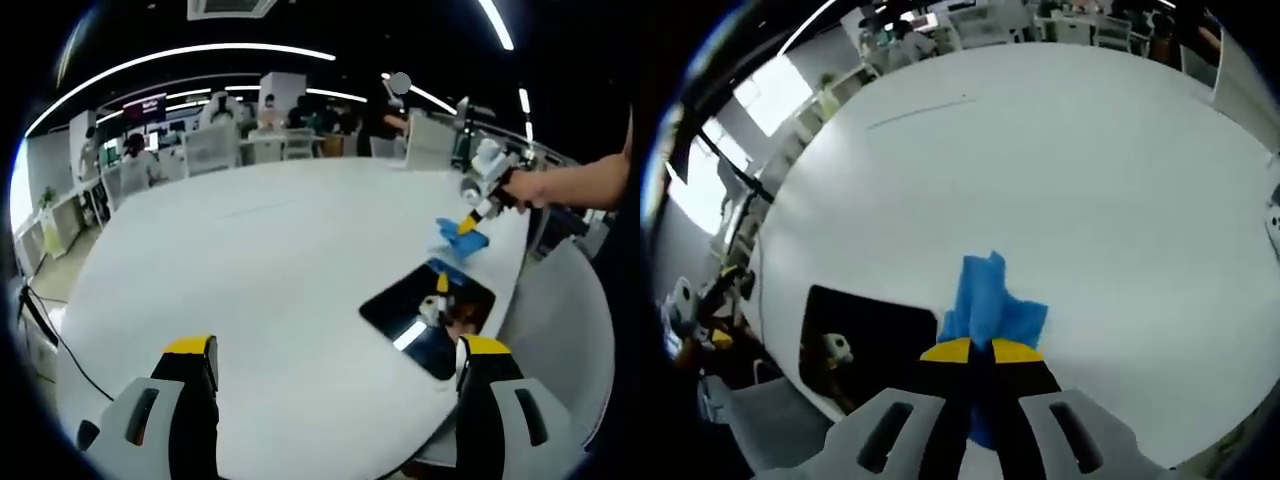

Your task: Wipe the mirror surface with the cleaning cloth until all visible marks leave the cleaned area.

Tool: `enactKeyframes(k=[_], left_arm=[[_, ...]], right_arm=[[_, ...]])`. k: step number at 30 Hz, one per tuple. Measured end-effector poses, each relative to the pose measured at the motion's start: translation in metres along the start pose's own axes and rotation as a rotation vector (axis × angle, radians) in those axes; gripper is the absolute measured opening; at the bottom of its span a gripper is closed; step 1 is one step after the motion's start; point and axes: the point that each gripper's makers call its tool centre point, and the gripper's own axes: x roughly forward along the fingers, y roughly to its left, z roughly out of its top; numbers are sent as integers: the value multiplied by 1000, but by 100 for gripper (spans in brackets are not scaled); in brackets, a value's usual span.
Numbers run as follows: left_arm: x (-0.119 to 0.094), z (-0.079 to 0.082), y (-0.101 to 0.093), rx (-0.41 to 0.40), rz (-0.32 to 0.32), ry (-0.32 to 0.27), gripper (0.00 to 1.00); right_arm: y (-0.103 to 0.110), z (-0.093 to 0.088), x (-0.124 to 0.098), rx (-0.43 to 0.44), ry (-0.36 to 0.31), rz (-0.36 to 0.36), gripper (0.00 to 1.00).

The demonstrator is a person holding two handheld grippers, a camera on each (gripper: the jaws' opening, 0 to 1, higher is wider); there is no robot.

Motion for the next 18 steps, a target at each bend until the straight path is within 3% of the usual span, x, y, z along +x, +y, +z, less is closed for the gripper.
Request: enactKeyframes(k=[18], left_arm=[[-7,-7,0,-24,25,-11,100]], right_arm=[[38,4,26,-45,34,47,0]])
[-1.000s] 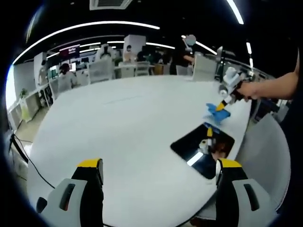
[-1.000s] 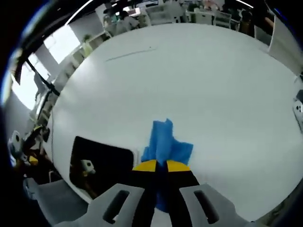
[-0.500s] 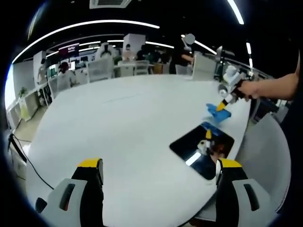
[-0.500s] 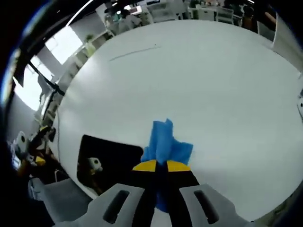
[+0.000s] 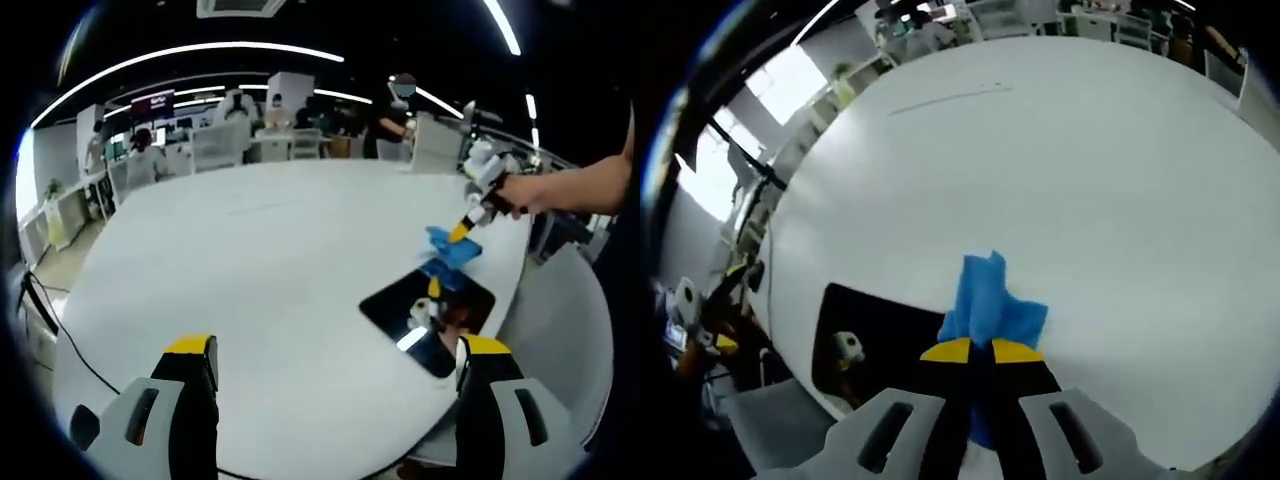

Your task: Wipe the mirror surface with the cleaning cloth until all visible marks leave the cleaned area.

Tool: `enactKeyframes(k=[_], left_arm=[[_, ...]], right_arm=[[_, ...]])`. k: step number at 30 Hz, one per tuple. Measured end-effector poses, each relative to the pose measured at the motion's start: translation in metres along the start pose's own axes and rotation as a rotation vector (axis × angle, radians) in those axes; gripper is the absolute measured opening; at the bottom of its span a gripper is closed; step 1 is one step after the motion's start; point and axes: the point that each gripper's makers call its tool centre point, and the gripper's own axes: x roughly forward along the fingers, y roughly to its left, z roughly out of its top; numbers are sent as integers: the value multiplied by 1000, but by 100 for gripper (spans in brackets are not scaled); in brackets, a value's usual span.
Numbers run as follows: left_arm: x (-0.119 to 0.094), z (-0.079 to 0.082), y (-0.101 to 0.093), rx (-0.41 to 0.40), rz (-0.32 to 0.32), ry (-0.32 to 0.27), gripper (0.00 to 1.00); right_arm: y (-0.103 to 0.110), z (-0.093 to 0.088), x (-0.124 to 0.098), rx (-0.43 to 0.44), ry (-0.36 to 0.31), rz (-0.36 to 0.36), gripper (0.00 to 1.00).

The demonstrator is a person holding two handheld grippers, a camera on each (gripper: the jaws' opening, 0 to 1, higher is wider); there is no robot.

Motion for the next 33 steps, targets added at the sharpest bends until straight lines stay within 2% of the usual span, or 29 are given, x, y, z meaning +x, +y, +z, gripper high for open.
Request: enactKeyframes(k=[5,13,15,17,21,33], left_arm=[[0,-1,0,-2,-3,2,100],[1,0,3,1,-3,1,100],[0,1,3,1,-2,1,100],[1,1,4,0,-2,1,100],[1,0,3,3,-5,3,100],[-2,-6,5,1,-9,15,100]], right_arm=[[5,-1,7,-8,15,0,0],[13,-20,32,-9,71,-1,0],[13,-18,31,4,58,-9,0],[14,-19,31,-21,69,-22,0],[20,-18,33,-16,71,-10,0],[69,-10,51,-44,88,36,0]])
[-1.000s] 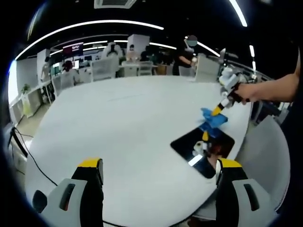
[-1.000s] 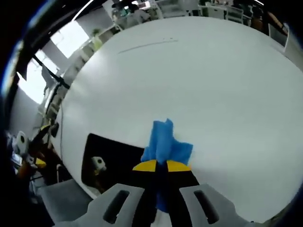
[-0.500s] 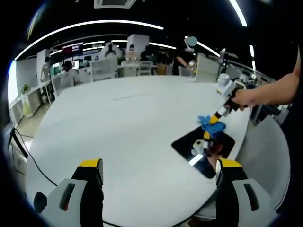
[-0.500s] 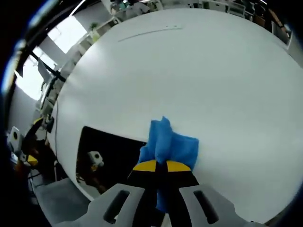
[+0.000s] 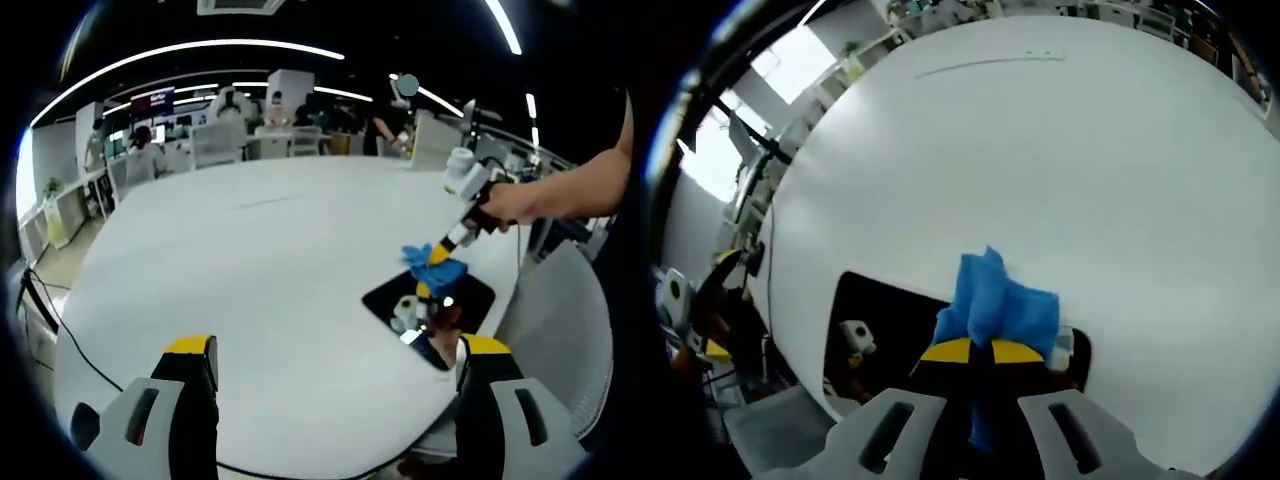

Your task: Wipe the mirror surface with the cleaning cloth until all visible marks leave the cleaned area.

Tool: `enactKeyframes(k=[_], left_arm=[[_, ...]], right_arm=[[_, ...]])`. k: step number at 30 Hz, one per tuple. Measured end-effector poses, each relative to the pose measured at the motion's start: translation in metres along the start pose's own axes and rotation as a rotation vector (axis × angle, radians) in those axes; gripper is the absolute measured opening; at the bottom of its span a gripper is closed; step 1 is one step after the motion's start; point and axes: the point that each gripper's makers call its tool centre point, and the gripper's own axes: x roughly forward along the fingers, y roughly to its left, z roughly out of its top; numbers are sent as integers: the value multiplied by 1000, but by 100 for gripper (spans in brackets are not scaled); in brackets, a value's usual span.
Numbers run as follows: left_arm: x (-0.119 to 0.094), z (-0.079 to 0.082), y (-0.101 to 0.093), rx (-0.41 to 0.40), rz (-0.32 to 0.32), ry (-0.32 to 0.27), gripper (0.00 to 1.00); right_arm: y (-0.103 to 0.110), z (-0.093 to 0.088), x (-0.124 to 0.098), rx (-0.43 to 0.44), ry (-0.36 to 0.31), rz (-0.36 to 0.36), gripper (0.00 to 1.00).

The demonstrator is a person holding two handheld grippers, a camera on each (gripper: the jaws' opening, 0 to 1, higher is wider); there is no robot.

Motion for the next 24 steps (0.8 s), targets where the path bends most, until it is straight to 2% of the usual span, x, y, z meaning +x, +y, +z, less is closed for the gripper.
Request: enactKeyframes(k=[8,19,24], left_arm=[[-4,-1,4,-2,5,4,100],[-5,-3,6,-8,0,3,100],[-5,-3,8,-15,7,-1,100]], right_arm=[[31,6,11,-9,10,36,0],[75,16,30,-92,34,50,0],[104,20,39,-130,46,79,0]])
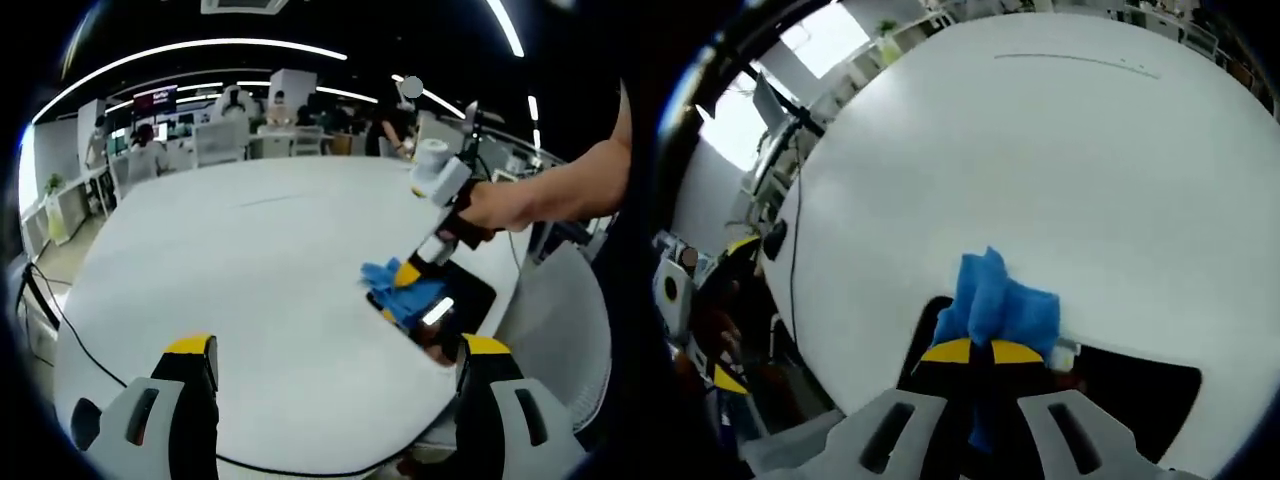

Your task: Wipe the mirror surface with the cleaning cloth until all visible marks leave the cleaned area.

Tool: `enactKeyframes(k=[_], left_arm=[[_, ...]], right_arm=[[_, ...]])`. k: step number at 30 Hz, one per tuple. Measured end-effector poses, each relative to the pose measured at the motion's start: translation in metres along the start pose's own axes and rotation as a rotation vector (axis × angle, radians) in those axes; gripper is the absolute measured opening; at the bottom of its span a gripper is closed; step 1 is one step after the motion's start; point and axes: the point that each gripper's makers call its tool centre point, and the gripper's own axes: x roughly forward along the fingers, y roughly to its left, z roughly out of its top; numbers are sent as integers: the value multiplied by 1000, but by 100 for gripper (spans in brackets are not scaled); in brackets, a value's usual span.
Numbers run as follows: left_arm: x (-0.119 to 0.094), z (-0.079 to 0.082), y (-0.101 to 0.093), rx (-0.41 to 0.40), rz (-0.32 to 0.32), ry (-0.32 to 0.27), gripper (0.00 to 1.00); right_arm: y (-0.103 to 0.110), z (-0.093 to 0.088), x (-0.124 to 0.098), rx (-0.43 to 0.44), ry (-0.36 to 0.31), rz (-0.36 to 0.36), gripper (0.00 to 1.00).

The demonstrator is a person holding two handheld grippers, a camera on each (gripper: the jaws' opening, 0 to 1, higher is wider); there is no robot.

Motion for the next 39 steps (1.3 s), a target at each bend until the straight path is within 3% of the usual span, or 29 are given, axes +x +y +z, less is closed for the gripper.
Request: enactKeyframes(k=[10,20,28,39], left_arm=[[2,3,3,-8,8,1,100],[10,10,-5,3,-10,-8,100],[10,11,-7,10,-16,-11,100],[11,12,-4,25,-26,-14,100]], right_arm=[[21,9,8,-39,1,7,0],[18,8,9,-67,-11,4,0],[17,8,8,-41,-17,2,0],[27,-18,2,-42,8,6,0]])
